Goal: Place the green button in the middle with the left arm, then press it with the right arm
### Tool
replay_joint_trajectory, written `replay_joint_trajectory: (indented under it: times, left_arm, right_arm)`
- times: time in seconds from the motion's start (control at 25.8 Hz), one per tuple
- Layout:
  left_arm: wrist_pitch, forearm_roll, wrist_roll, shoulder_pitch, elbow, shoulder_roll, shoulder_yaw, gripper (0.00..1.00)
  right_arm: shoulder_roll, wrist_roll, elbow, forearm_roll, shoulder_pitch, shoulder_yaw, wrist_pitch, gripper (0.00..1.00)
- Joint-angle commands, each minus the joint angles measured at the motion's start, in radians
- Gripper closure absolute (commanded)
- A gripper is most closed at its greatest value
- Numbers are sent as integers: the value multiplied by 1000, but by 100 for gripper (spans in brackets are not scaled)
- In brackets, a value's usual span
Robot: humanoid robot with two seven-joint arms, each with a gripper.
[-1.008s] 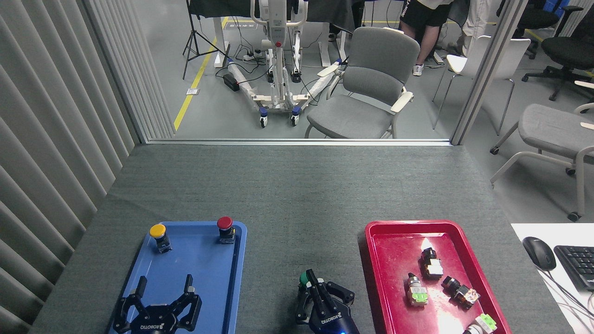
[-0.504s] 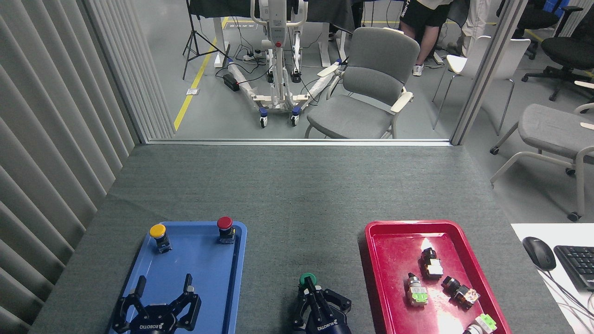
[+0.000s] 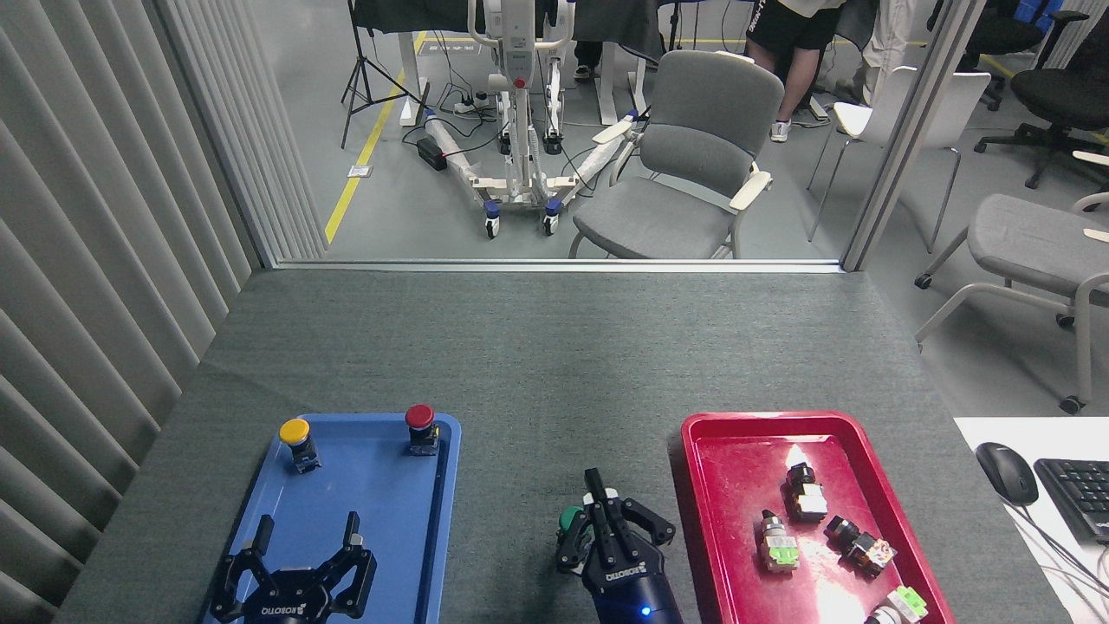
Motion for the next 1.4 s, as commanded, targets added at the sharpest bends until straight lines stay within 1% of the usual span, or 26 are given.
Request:
replay_joint_trajectory:
  times: [0.0, 0.04, 0.12, 0.23, 0.47, 0.74, 0.85, 1.09, 1.36]
  left_arm:
    - [-1, 1, -1, 1, 1, -1, -3, 0]
    - [-1, 1, -1, 1, 1, -1, -3, 0]
    - [-1, 1, -1, 1, 1, -1, -3, 0]
    - [-1, 1, -1, 1, -1, -1, -3, 0]
    - [-1, 1, -1, 1, 1, -1, -3, 0]
    - [1, 2, 1, -1, 4, -3, -3, 0]
    - [-1, 1, 1, -2, 4, -21, -3, 0]
    - [-10, 1, 1, -4, 1, -24, -3, 0]
    - [-16, -2, 6, -4, 1, -26, -33, 0]
  right_arm:
    - [-16, 8, -93, -3, 50, -87, 0, 12]
    - [-21, 7, -117, -3, 84, -128, -11, 1]
    - [-35, 1, -145, -5, 121, -182, -29, 0]
    - [-70, -3, -146, -9, 136, -228, -25, 0]
    - [-72, 1, -143, -26, 147, -274, -32, 0]
    - [-68, 1, -140, -31, 149, -276, -31, 0]
    - [-67, -4, -139, -31, 149, -276, -34, 0]
    - [-67, -3, -136, -31, 150, -276, -32, 0]
    - [-65, -1, -134, -32, 152, -274, -28, 0]
